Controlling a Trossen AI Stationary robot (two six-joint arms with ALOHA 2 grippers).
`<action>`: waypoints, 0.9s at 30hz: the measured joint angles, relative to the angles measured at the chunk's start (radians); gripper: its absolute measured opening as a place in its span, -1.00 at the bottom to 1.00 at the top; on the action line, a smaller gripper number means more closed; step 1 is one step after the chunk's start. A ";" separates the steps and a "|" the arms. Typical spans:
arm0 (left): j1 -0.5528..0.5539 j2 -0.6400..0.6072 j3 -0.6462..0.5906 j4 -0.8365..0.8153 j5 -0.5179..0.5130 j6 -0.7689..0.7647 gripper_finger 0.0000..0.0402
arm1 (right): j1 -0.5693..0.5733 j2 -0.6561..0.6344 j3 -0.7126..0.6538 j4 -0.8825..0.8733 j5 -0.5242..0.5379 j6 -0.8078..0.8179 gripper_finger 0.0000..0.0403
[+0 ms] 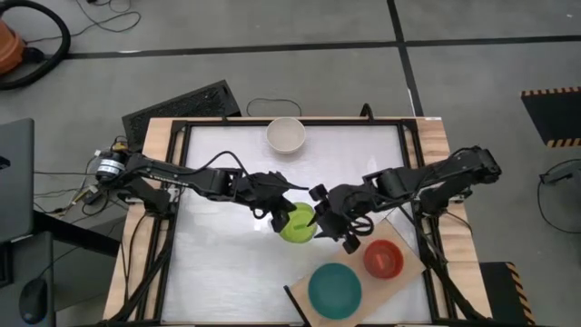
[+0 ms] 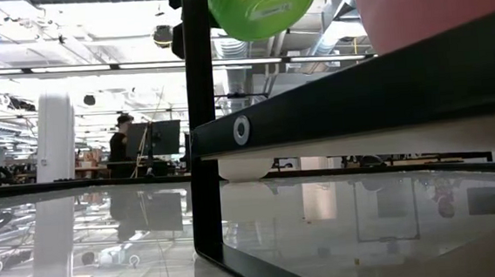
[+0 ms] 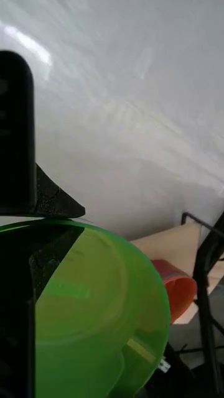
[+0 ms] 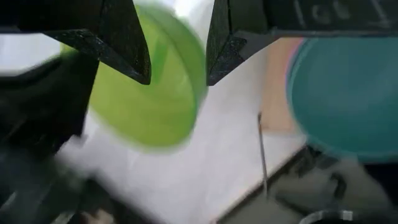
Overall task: Place and stack bowls onto a shelf
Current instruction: Stack the green bowl on top of the orange bowl on the shelf
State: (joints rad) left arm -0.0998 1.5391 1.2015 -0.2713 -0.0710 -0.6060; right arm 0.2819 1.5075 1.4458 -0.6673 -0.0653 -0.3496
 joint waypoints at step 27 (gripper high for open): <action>-0.001 0.004 0.001 0.063 0.039 0.082 -0.93 | -0.002 0.051 -0.001 -0.093 -0.046 -0.041 -0.89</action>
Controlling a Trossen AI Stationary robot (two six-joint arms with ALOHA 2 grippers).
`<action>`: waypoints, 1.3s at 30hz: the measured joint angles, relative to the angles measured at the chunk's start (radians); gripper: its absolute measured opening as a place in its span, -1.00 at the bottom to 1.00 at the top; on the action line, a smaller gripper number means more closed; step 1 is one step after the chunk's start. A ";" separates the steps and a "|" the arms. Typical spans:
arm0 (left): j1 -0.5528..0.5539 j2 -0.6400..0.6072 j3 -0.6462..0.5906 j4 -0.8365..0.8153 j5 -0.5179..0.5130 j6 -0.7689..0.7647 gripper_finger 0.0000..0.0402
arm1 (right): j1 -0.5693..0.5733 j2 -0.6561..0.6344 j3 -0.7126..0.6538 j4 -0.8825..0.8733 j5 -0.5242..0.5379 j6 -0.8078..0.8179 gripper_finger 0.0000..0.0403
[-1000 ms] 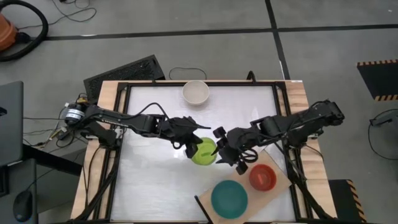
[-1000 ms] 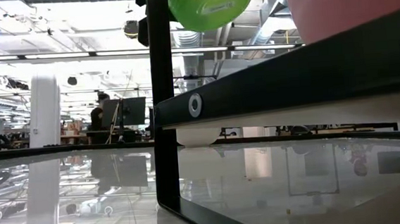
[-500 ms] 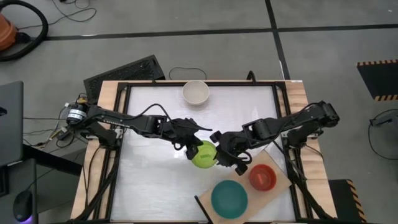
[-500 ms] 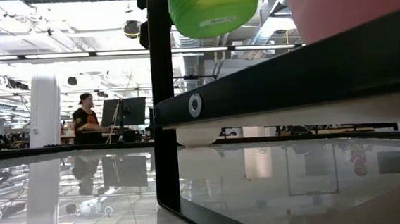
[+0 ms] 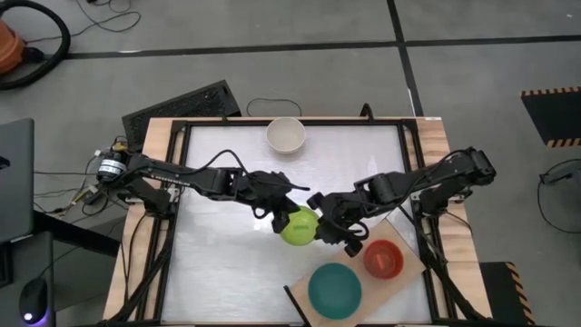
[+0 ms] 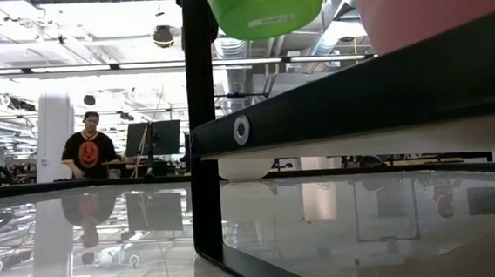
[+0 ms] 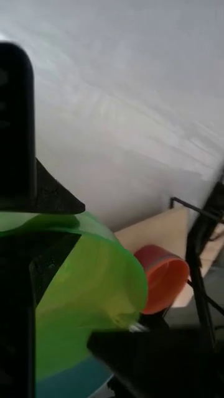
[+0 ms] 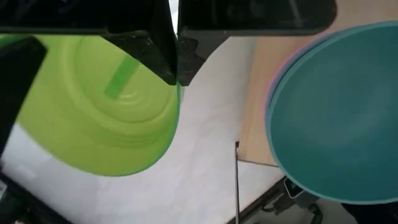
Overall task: Place and stack bowls onto a shelf
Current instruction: Stack the green bowl on top of the orange bowl on the shelf
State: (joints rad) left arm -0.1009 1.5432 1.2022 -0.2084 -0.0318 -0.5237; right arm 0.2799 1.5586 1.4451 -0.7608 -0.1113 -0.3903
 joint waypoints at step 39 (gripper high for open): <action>0.015 -0.282 0.100 -0.204 -0.218 0.216 0.14 | 0.821 0.008 -0.001 -0.583 0.588 1.665 -0.89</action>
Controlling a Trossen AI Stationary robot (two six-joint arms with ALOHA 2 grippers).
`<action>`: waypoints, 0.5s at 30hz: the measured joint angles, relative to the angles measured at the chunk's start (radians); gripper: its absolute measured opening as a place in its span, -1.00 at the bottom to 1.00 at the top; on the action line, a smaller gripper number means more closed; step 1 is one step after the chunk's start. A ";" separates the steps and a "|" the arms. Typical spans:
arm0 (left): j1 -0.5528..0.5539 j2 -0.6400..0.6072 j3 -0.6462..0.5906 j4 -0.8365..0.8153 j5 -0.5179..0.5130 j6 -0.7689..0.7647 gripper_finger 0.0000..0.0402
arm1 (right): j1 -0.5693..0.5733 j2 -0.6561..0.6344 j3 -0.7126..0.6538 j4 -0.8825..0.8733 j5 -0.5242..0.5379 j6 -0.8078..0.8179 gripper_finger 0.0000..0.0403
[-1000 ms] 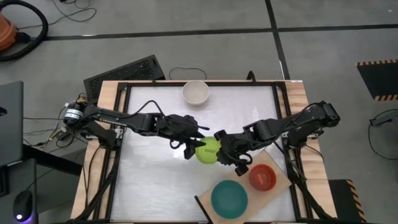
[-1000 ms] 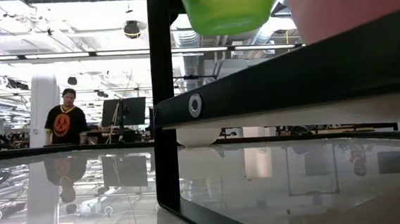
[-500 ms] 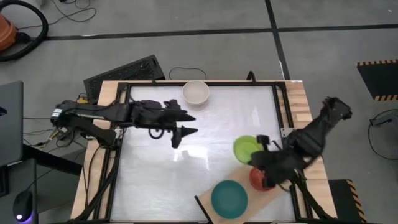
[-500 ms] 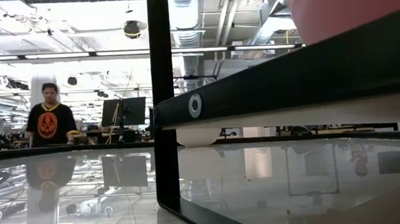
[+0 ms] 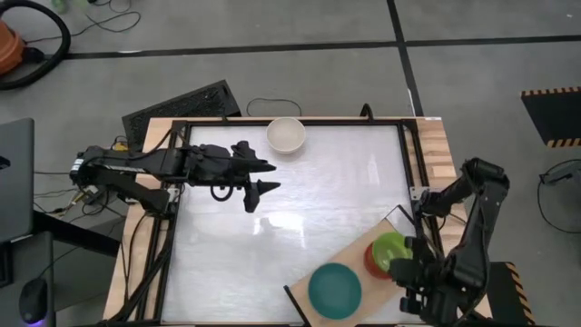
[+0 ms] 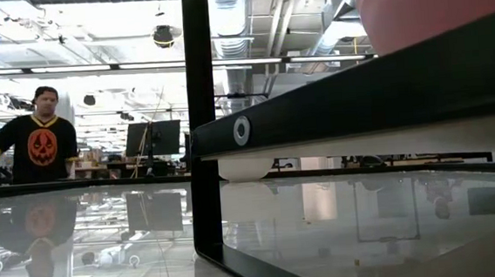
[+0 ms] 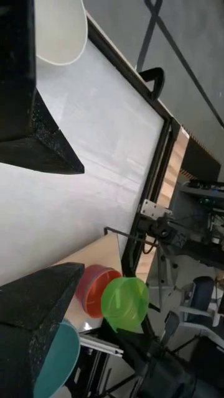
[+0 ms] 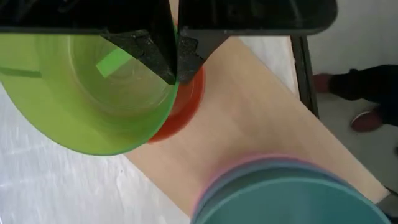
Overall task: Place and stack bowls onto a shelf
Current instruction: Stack the green bowl on top of the orange bowl on the shelf
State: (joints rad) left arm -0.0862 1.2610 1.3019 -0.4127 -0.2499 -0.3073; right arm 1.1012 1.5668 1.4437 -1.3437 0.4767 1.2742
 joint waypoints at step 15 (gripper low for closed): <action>0.000 0.000 0.000 0.000 -0.037 0.000 0.14 | 0.011 0.026 -0.088 0.116 0.067 0.065 -0.89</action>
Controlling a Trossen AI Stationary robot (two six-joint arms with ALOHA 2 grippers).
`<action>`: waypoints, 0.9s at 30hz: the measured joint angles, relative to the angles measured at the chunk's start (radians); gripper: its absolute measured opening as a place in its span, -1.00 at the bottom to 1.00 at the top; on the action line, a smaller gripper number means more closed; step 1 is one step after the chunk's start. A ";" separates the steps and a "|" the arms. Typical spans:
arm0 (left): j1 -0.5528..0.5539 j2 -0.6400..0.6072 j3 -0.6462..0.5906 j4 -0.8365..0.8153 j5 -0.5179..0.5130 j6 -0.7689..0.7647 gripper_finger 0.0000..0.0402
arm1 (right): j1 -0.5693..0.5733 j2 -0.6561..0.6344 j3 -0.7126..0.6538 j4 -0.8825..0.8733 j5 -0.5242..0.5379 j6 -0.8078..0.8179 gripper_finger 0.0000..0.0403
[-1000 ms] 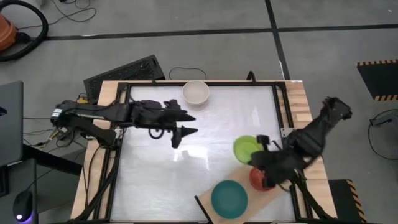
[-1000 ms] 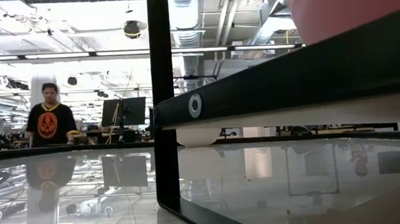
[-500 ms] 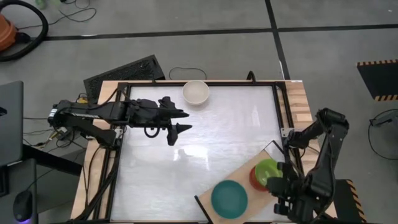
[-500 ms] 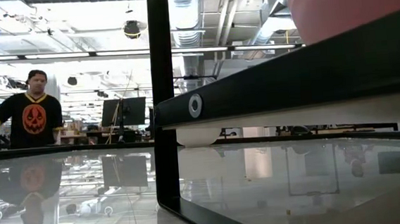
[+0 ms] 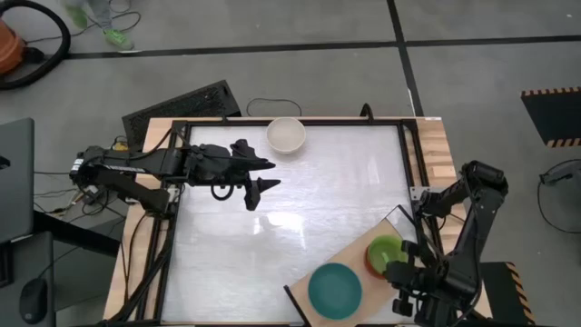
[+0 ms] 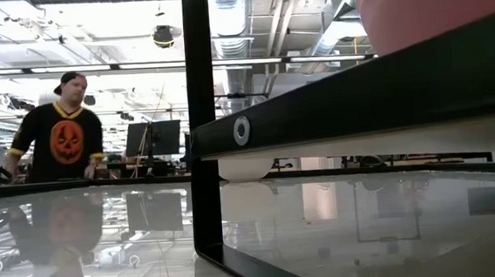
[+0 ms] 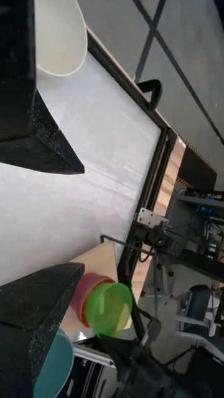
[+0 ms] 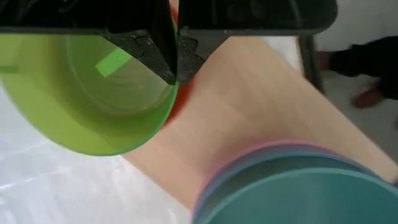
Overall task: Place and stack bowls onto a shelf
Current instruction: Stack the green bowl on top of the orange bowl on the shelf, then stack the white bowl on top of the dark green bowl on the shelf
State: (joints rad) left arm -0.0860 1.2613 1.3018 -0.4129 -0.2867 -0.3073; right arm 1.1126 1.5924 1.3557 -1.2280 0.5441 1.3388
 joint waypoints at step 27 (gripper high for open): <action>0.004 0.000 0.000 -0.001 -0.047 -0.003 0.14 | -0.003 -0.004 -0.071 0.078 0.014 -0.004 -0.73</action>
State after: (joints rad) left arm -0.0817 1.2613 1.3014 -0.4136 -0.3336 -0.3107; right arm 1.1091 1.5881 1.2842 -1.1504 0.5580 1.3352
